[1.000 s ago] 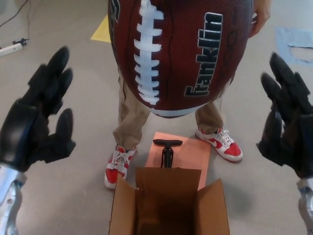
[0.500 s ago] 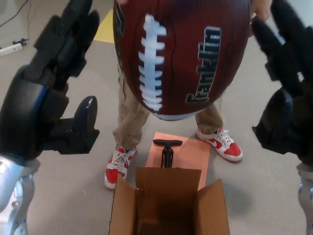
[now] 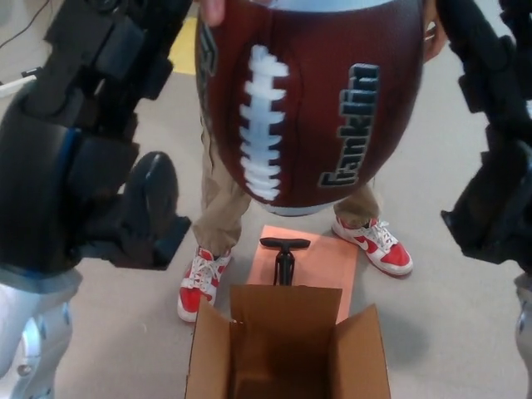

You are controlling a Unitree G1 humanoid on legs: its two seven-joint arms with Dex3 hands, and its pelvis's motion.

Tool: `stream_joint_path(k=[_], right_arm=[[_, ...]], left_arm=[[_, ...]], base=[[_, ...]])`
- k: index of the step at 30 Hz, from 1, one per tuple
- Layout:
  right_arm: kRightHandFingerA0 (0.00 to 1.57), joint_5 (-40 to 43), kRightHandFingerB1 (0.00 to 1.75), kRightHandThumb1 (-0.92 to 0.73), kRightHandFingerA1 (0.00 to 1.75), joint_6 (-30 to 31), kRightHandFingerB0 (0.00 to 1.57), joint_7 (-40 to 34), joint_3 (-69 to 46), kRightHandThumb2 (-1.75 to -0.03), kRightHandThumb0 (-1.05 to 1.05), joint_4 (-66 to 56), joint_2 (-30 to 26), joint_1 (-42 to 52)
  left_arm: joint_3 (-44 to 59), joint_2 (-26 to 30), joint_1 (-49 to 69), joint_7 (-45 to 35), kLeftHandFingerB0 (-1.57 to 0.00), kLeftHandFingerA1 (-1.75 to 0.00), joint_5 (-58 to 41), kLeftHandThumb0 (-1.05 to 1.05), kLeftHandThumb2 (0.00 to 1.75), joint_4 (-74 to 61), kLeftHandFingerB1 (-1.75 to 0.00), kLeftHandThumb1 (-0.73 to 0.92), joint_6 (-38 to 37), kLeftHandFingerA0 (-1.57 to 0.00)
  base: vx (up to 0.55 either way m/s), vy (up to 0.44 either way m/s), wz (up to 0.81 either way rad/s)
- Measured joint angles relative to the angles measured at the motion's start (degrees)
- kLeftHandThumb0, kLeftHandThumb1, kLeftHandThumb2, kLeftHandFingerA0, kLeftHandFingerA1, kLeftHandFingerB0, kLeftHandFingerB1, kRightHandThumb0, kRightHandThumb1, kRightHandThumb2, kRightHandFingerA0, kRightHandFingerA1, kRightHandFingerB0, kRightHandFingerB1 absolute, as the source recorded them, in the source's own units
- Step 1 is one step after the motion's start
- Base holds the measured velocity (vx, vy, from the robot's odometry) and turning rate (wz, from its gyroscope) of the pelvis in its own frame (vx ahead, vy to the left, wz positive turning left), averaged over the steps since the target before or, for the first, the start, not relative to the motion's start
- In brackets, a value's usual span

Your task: Use both hands to pick up a football from a person and place it into a container beneath

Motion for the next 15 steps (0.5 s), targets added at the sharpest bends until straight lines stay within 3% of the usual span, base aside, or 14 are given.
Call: stream_joint_path(k=[2, 3, 15], right_arm=[[0.08, 0.29, 0.16, -0.76, 0.15, 0.74, 0.08, -0.12, 0.41, -1.09, -0.91, 0.03, 0.5, -0.03], [0.08, 0.44, 0.15, -0.76, 0.15, 1.1, 0.08, -0.19, 0.5, -1.09, -0.91, 0.07, 0.72, -0.03], [0.0, 0.47, 0.11, -0.81, 0.12, 4.32, 0.0, -0.74, 0.93, -1.14, -0.89, 4.49, 1.16, -0.76]], left_arm=[[-0.57, -0.18, -0.43, 0.65, 0.0, -0.01, -0.03, -0.86, 0.71, -0.2, 0.0, 0.87, 1.17, 0.0], [-0.86, -0.26, -0.57, 0.98, 0.0, -0.09, -0.04, -0.95, 1.11, -0.26, -0.04, 0.75, 1.72, 0.0], [-2.08, -1.17, -0.87, 3.71, 0.0, -0.1, -2.39, -0.97, 1.15, 2.2, -0.03, 0.84, 8.7, 0.0]], base=[[0.0, 0.0, 0.0], [0.0, 0.0, 0.0], [0.0, 0.0, 0.0]])
